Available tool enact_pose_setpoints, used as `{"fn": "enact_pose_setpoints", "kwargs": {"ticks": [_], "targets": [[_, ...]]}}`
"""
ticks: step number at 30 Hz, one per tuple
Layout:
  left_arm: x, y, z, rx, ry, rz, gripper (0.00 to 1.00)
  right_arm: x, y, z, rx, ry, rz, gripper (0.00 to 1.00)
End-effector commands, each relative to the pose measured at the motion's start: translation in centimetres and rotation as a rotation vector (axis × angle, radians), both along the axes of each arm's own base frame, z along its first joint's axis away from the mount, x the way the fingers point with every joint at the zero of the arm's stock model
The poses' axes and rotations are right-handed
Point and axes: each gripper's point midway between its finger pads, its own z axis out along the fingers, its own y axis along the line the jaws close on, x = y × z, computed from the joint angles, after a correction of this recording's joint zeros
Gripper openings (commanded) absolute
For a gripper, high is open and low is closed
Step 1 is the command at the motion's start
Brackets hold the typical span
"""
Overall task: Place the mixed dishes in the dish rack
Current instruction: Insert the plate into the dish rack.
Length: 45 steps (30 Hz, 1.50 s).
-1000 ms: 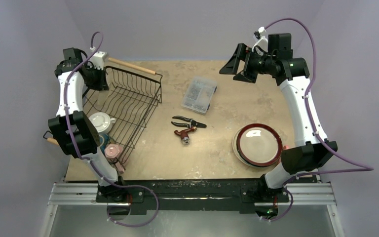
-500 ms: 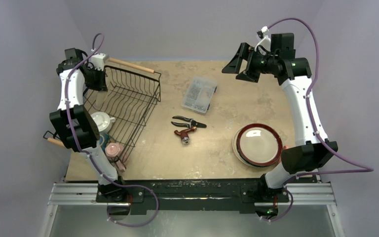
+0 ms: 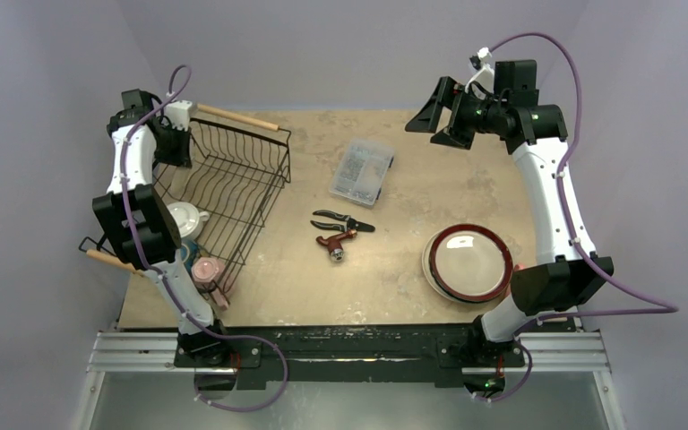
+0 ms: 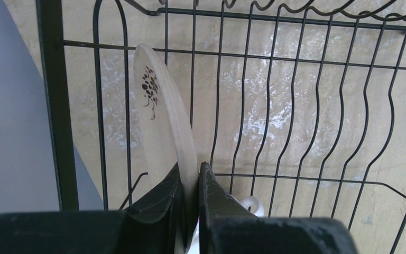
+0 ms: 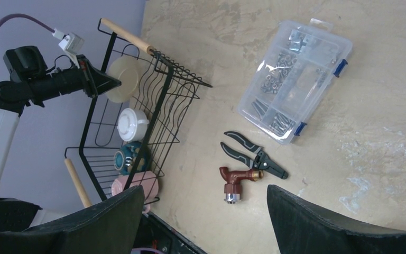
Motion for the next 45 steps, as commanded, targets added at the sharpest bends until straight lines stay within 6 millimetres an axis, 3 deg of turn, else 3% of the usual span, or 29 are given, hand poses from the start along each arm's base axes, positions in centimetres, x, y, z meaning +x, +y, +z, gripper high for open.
{"fn": "enact_pose_setpoints", "kwargs": {"ticks": [1, 5, 7, 9, 13, 17, 31, 45], "targets": [[1.5, 1.7, 1.3, 0.057, -0.062, 0.053, 0.08, -0.1, -0.4, 0.9, -0.009, -0.046, -0.002, 0.87], [1.1, 3.0, 1.2, 0.118, -0.049, 0.101, 0.18, -0.2, -0.3, 1.0, -0.007, -0.049, -0.002, 0.87], [1.1, 3.2, 1.2, 0.122, -0.051, 0.110, 0.28, -0.3, -0.3, 1.1, -0.008, -0.052, -0.001, 0.87], [1.1, 3.5, 1.3, 0.134, -0.058, 0.134, 0.45, -0.3, -0.4, 1.2, -0.008, -0.053, -0.002, 0.87], [1.0, 4.5, 2.3, 0.186, -0.070, 0.171, 0.57, -0.4, -0.4, 1.5, -0.005, -0.060, 0.000, 0.87], [0.5, 5.3, 3.6, 0.230, -0.094, 0.229, 0.60, -0.5, -0.2, 1.8, 0.007, -0.068, 0.005, 0.87], [-1.1, 1.9, 4.1, 0.108, -0.163, 0.229, 0.65, -1.0, 0.1, 2.0, 0.026, -0.065, 0.017, 0.87], [1.8, 0.3, 2.6, 0.071, -0.140, 0.182, 0.62, -1.3, 0.5, 1.8, 0.048, -0.053, 0.027, 0.87]]}}
